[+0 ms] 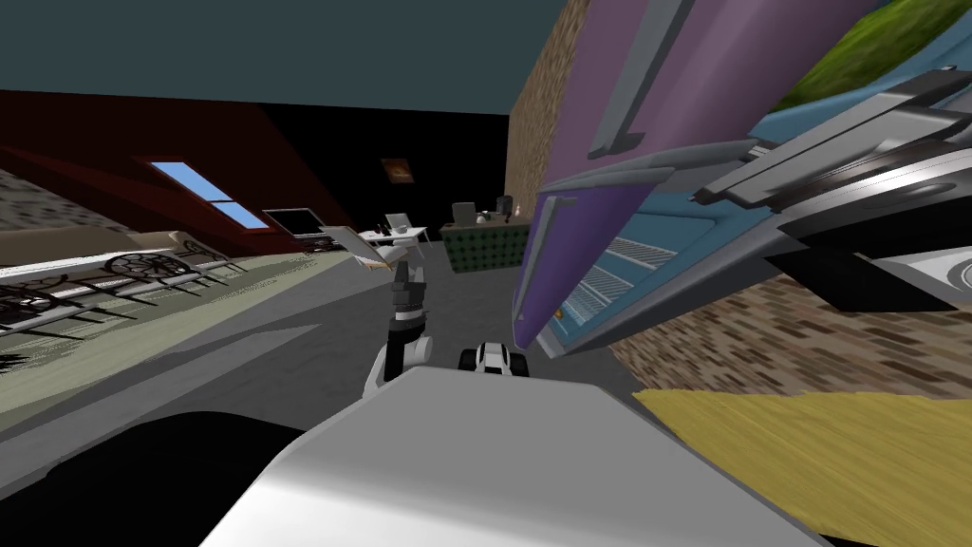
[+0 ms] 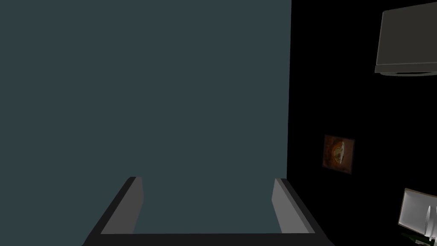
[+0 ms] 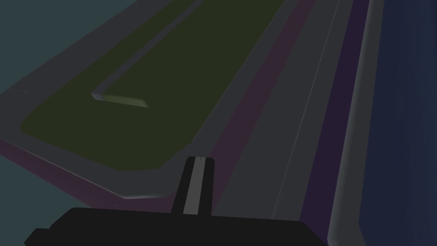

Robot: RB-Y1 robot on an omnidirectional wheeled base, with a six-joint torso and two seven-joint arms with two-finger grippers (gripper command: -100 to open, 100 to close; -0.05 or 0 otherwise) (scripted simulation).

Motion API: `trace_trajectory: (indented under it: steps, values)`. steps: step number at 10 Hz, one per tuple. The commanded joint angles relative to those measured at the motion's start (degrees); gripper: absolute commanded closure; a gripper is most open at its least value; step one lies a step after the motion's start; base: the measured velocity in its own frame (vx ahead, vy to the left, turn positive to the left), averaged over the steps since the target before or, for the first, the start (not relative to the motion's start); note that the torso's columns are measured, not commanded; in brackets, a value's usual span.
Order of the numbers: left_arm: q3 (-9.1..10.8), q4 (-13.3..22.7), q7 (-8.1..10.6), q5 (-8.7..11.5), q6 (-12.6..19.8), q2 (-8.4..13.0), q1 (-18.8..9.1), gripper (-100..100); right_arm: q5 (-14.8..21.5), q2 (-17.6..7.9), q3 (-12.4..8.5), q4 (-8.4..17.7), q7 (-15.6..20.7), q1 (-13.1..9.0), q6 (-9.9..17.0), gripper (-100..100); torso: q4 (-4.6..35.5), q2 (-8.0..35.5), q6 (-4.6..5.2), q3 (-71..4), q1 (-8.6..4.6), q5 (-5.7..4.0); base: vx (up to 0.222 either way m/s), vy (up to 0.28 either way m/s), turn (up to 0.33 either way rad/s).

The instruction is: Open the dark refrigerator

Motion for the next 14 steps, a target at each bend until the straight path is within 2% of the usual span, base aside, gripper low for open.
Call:
trace_trajectory:
  steps: [1,2,3,5,6,7,8,10,14]
  values:
    - [0.0,0.0,0.0,0.0,0.0,0.0,-0.01,0,-0.29,-1.1,-1.08,1.64,0.35,1.8,1.12,100,0.03,0.17,-0.01,0.07,-0.1,-0.02,0.01,0.303,-0.076]
    - [0.0,0.0,0.0,0.0,0.0,0.0,-0.01,0,-0.26,-1.32,-1.47,2.8,0.69,2.17,1.31,100,0.07,0.29,0.0,0.17,-0.06,-0.03,0.038,0.305,-0.111]
    - [0.0,0.0,0.0,0.0,0.0,0.0,-0.01,0,-0.26,-1.32,-1.47,2.8,0.69,2.17,1.31,100,0.08,0.24,0.03,0.15,-0.05,-0.01,0.019,0.293,-0.045]
    - [0.0,0.0,0.0,0.0,0.0,0.0,-0.01,0,-0.2,-1.76,-2.23,5.12,1.37,2.9,1.69,100,0.08,0.26,0.03,0.16,0.06,0.0,0.024,0.336,-0.09]
    - [0.0,0.0,0.0,0.0,0.0,0.0,-0.01,0,-0.2,-1.76,-2.23,5.12,1.37,2.9,1.69,100,0.04,0.14,0.02,0.09,0.05,0.02,0.015,0.288,-0.04]
    - [0.0,0.0,0.0,0.0,0.0,0.01,-0.01,0,0.21,-0.93,-1.88,5.05,1.57,1.77,0.62,100,0.04,0.2,0.0,0.1,-0.14,-0.03,-0.003,0.123,-0.008]
    - [0.02,0.0,0.0,0.0,0.0,0.02,-0.01,0,0.71,-0.9,-2.17,5.55,2.14,2.06,1.25,-100,0.07,0.24,0.02,0.14,-0.63,-0.18,0.056,0.163,-0.017]
    - [0.02,0.0,0.0,0.0,0.0,0.02,0.0,0,1.3,-0.84,-2.44,6.07,2.74,2.32,1.9,-100,-0.19,-0.14,-0.07,-0.05,0.03,-0.11,0.099,0.203,-0.046]
    - [0.01,0.0,0.0,0.0,0.0,0.01,0.0,0,2.66,-0.7,-3.07,7.29,4.14,2.92,3.43,-100,0.06,0.2,0.02,0.12,0.01,0.0,0.102,0.227,-0.02]
